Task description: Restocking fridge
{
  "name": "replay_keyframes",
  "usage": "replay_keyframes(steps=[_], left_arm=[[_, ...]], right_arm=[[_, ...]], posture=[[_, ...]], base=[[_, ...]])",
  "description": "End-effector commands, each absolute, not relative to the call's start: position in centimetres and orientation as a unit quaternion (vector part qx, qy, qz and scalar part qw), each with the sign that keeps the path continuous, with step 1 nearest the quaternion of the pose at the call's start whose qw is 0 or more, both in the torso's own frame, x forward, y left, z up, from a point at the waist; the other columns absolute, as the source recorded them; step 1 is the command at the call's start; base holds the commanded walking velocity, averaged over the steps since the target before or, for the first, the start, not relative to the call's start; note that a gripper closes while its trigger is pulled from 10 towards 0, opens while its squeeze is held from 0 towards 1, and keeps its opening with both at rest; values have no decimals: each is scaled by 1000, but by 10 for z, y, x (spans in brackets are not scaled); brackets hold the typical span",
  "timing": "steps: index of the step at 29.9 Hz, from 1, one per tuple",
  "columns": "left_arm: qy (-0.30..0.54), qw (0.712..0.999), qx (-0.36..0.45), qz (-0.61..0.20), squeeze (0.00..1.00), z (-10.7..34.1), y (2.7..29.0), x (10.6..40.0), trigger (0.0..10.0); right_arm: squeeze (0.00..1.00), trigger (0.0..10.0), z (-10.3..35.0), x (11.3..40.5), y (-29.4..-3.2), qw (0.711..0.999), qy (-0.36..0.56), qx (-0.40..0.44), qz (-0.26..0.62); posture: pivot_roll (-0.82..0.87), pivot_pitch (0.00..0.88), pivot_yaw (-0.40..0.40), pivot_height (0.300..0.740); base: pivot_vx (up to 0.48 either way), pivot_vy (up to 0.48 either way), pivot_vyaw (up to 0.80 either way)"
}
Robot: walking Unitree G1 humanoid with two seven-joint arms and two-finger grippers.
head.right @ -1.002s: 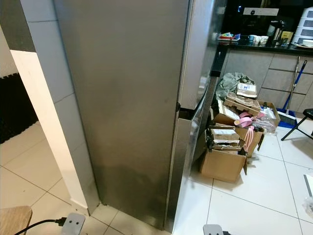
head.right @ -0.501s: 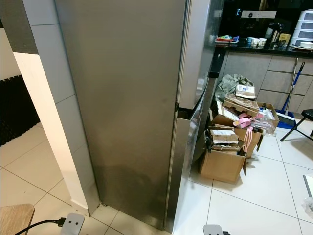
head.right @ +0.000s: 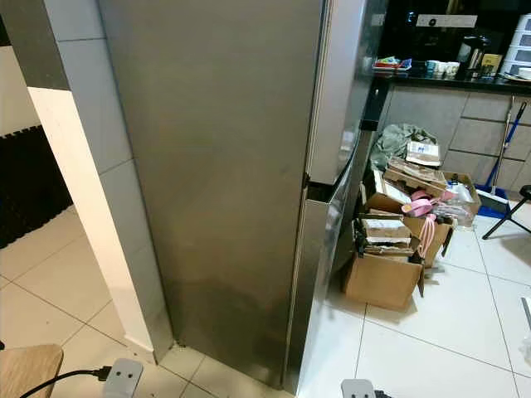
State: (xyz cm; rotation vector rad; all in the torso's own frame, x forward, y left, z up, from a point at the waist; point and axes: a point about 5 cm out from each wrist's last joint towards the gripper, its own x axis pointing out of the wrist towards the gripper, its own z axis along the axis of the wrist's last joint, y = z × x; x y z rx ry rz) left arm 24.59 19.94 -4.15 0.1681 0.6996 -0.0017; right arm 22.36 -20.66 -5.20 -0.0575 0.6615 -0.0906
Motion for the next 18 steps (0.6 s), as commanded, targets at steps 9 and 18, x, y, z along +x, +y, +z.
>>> replay_keyframes(steps=[9,18], left_arm=[[344,935,80,14,0,-41,207,244,10000],[345,935,80,15,0,-41,208,245,10000]], right_arm=[[0,10000,-51,227,-204,944,327,-30,-39],[0,10000,-50,229,-203,944,326,-30,-39]], posture=[[1,25,13,740],[-5,23,22,740]], base=[[0,0,0],[0,0,0]])
